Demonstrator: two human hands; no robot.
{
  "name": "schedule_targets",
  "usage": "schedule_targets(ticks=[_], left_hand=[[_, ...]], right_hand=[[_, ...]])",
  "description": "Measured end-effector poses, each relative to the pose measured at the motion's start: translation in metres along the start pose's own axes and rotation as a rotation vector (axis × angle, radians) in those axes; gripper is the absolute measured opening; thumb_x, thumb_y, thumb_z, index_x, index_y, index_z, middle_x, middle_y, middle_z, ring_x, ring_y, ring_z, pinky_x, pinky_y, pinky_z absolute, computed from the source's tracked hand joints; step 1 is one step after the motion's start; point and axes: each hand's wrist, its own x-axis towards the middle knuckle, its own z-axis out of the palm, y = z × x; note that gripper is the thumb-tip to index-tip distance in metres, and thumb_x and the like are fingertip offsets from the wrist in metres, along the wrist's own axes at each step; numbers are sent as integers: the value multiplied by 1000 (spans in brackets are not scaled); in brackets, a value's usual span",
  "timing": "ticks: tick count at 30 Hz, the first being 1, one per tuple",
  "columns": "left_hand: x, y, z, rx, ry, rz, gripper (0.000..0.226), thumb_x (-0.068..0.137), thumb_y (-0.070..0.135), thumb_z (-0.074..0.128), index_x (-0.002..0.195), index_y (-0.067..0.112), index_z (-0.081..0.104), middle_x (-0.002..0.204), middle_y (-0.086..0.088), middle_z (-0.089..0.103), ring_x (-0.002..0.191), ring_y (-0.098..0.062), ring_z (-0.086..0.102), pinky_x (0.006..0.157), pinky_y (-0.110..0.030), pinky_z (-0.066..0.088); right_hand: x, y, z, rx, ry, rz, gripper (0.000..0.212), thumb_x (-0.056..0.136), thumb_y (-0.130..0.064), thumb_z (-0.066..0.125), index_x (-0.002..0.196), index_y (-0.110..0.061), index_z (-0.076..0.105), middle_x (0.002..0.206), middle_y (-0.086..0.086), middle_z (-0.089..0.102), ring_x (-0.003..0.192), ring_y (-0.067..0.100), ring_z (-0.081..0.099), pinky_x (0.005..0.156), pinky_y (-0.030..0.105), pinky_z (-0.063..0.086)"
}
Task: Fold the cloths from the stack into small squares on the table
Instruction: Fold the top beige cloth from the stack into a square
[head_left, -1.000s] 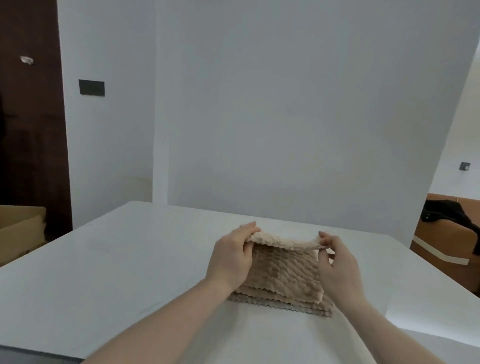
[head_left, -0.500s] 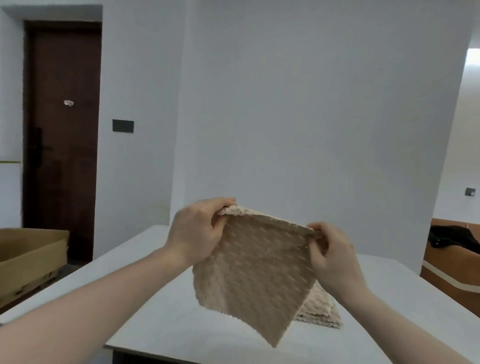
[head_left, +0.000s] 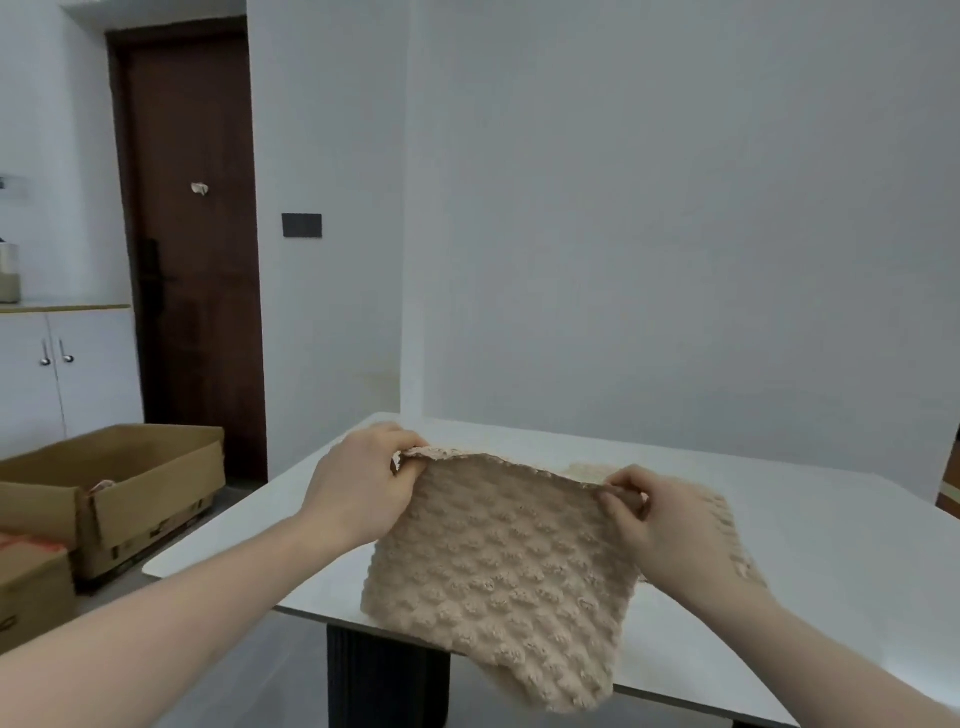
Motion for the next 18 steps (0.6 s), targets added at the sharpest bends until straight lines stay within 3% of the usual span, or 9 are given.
schedule_targets(ticks=[4, 7, 13, 18], left_hand=[[19, -20, 24, 28, -21, -156, 20, 97, 45, 58, 81, 45, 70, 87, 16, 54, 80, -7, 54, 71, -33, 48], [33, -31, 40, 52, -31, -254, 27, 97, 47, 57, 71, 44, 66, 76, 15, 62, 76, -10, 59, 61, -29, 45], [63, -44, 68, 11, -25, -396, 27, 96, 44, 57, 79, 30, 73, 70, 10, 69, 71, -10, 62, 62, -30, 53], [81, -56, 86, -30, -44, -442, 25, 93, 36, 55, 73, 33, 70, 69, 13, 69, 73, -14, 64, 61, -28, 49]], right_hand=[[22, 9, 35, 38, -48, 81, 14, 91, -22, 67, 86, -35, 66, 75, -19, 66, 72, -2, 61, 61, 21, 40], [39, 14, 58, 78, -40, 122, 13, 91, -21, 67, 86, -33, 68, 78, -17, 69, 77, 2, 65, 65, 27, 50], [73, 27, 90, 89, 19, 172, 11, 93, -20, 65, 89, -29, 70, 83, -19, 68, 83, 4, 65, 66, 20, 43], [99, 36, 107, 62, 30, 184, 13, 95, -19, 63, 97, -25, 74, 90, -12, 71, 89, 10, 66, 77, 27, 50]])
